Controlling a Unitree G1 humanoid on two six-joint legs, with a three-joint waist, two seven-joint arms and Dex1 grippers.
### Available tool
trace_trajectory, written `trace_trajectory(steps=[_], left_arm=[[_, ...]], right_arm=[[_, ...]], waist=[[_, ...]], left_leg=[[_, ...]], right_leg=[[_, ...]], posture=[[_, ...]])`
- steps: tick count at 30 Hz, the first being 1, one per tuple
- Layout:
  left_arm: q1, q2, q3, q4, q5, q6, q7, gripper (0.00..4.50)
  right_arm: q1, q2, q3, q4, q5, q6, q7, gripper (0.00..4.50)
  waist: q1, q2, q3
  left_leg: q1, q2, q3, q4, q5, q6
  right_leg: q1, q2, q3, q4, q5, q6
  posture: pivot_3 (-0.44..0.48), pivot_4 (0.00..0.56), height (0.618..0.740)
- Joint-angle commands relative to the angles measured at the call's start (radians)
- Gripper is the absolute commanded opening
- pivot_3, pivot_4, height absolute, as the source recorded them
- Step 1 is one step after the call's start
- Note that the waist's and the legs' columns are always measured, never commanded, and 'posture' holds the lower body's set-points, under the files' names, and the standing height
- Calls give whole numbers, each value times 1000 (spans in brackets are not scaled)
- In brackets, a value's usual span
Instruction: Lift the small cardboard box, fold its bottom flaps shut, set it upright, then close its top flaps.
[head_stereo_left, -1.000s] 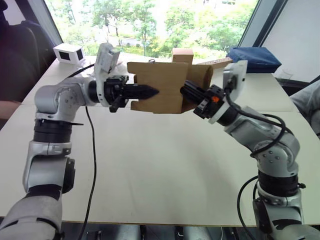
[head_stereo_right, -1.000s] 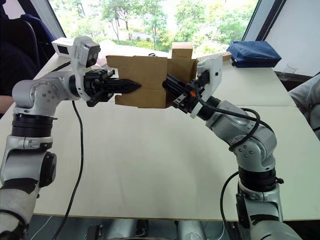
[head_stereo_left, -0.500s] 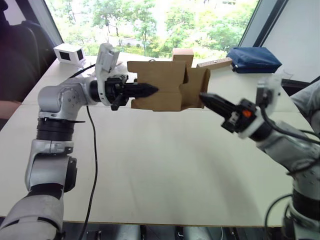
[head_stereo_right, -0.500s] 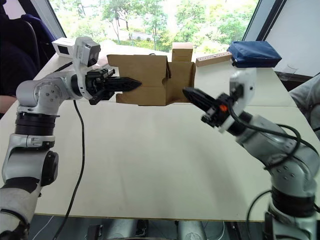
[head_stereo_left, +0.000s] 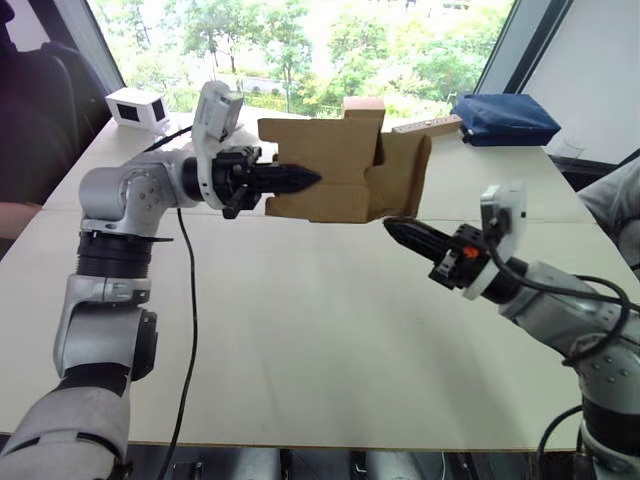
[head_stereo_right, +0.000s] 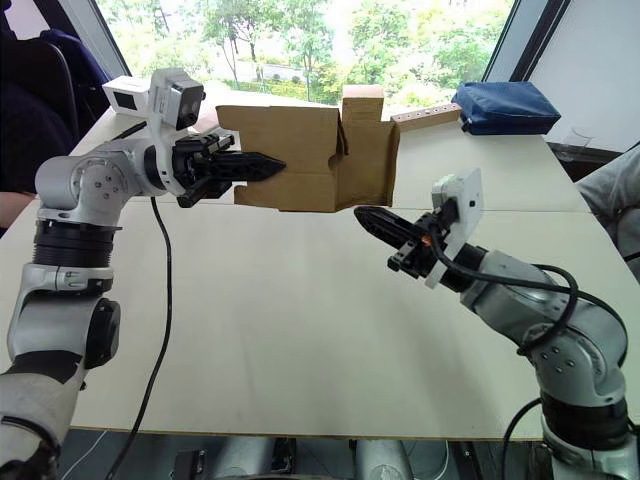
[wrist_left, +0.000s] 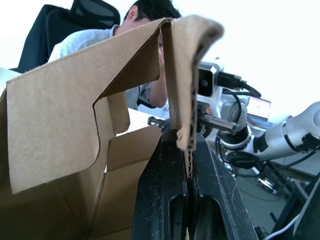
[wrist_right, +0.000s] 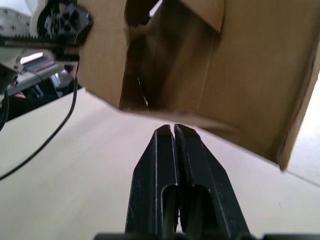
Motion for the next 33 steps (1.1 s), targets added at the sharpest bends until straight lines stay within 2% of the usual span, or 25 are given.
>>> trace_trajectory(steps=[1,12,19,22,28,33], left_arm=[[-15,8,2,-51,-16,11,-7,0],[2,-11,2,-81,-25,31,4,0],[0,-15,10,-96,-28,38,18,0],[-11,-10,25,-81,-24,30,32,0],[-25,3,44,-59,-29,26,40,0],[-30,3,68,-47,-47,33,53,0]], right_arm=[[-21,16,-19,-12,35,-23,13,62],[-75,55,48,20,-9,-38,52,62],[-65,49,37,16,-16,-38,78,62],[-47,17,-9,3,17,-24,90,62],[-13,-71,-170,34,262,23,73,62],[-50,-17,-250,131,366,-57,-28,62]], waist=[[0,0,0],[-2,0,0],[-2,0,0],[0,0,0],[0,0,0],[-3,0,0]], left_leg=[[0,0,0,0,0,0],[0,0,0,0,0,0],[0,0,0,0,0,0],[0,0,0,0,0,0],[0,0,0,0,0,0],[1,0,1,0,0,0]], right_leg=[[0,0,0,0,0,0],[0,0,0,1,0,0],[0,0,0,1,0,0],[0,0,0,1,0,0],[0,-1,0,0,0,0],[0,-1,0,1,0,0]], posture=[[0,150,740],[0,150,740],[0,150,740],[0,150,740],[0,150,740],[0,150,740]])
